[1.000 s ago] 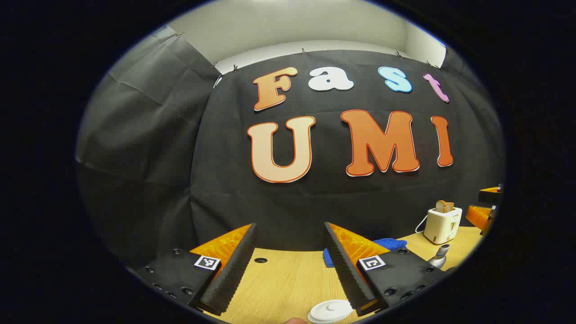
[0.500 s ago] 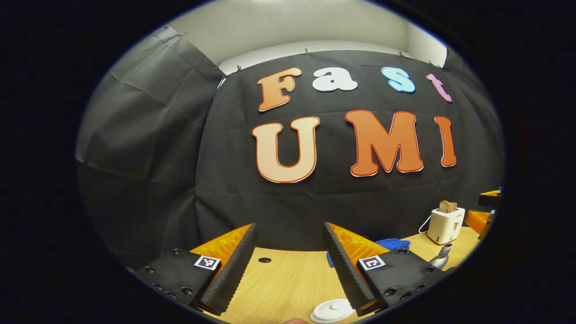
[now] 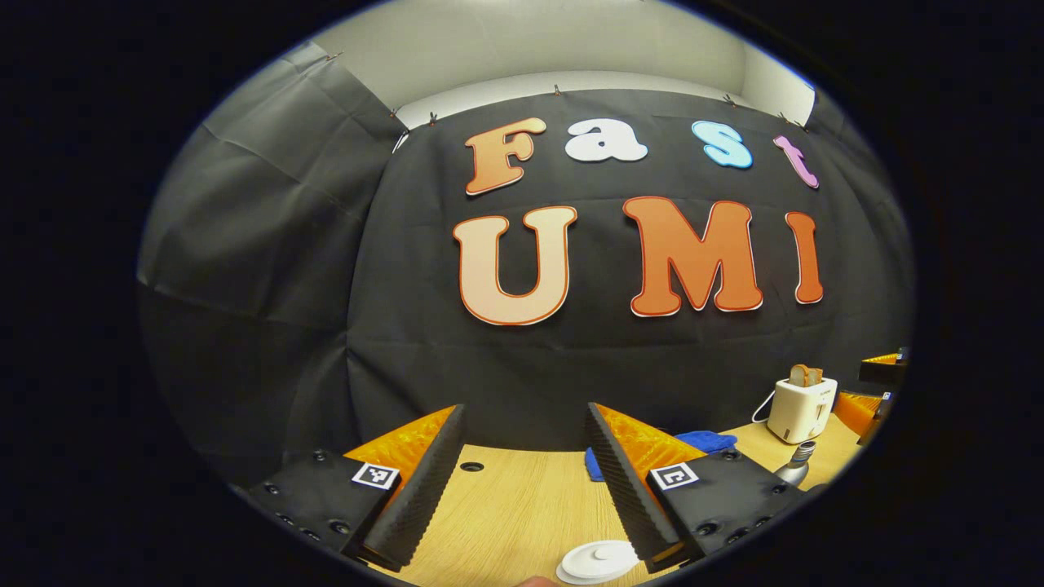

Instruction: Open the teacup lid with one hand, grasp the water bottle and pour water into the teacup with the other hand; after pouring, place the water bottle on the coaster and then close the teacup lid.

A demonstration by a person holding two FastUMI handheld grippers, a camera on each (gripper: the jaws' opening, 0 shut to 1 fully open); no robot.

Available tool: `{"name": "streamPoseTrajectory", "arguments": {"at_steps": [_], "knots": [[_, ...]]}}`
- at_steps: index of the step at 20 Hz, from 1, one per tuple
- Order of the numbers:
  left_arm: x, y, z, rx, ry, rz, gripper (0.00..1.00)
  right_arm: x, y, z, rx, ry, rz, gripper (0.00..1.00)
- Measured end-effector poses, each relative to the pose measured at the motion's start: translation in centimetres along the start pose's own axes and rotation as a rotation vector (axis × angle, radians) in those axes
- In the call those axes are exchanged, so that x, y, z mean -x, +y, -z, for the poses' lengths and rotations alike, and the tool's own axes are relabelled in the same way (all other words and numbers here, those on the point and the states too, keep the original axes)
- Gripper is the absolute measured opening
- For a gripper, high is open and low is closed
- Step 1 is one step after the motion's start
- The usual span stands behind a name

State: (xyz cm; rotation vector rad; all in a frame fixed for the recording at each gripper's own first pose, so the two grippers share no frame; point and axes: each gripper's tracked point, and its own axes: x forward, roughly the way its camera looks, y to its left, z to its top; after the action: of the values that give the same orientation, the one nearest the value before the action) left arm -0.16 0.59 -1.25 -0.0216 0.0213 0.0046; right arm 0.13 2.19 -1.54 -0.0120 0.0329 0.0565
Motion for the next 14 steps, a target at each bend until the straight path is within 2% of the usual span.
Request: {"name": "streamPoseTrajectory", "arguments": {"at_steps": [2,5,6,8,9,12,14], "knots": [[0.0,-0.1,0.8,-0.002,0.016,0.009,0.99,-0.1,0.5,0.3,-0.003,0.005,-0.017,0.97],[0.3,-0.9,3.2,-0.023,0.067,0.040,0.94,0.1,1.6,1.5,-0.018,0.032,-0.053,0.97],[0.3,-1.3,4.0,-0.027,0.084,0.052,0.99,0.1,2.0,1.9,-0.026,0.041,-0.065,0.97],[0.6,-2.5,5.9,-0.029,0.121,0.100,0.99,0.2,2.5,2.8,-0.040,0.060,-0.083,0.97],[0.7,-2.9,6.9,-0.030,0.139,0.123,0.94,0.3,2.7,3.3,-0.040,0.070,-0.090,0.97],[0.9,-3.3,10.0,-0.031,0.212,0.141,0.99,0.6,3.6,4.7,-0.034,0.098,-0.121,0.98],[1.2,-3.9,11.4,-0.029,0.249,0.159,0.97,1.0,4.3,5.3,-0.029,0.108,-0.144,0.98]]}}
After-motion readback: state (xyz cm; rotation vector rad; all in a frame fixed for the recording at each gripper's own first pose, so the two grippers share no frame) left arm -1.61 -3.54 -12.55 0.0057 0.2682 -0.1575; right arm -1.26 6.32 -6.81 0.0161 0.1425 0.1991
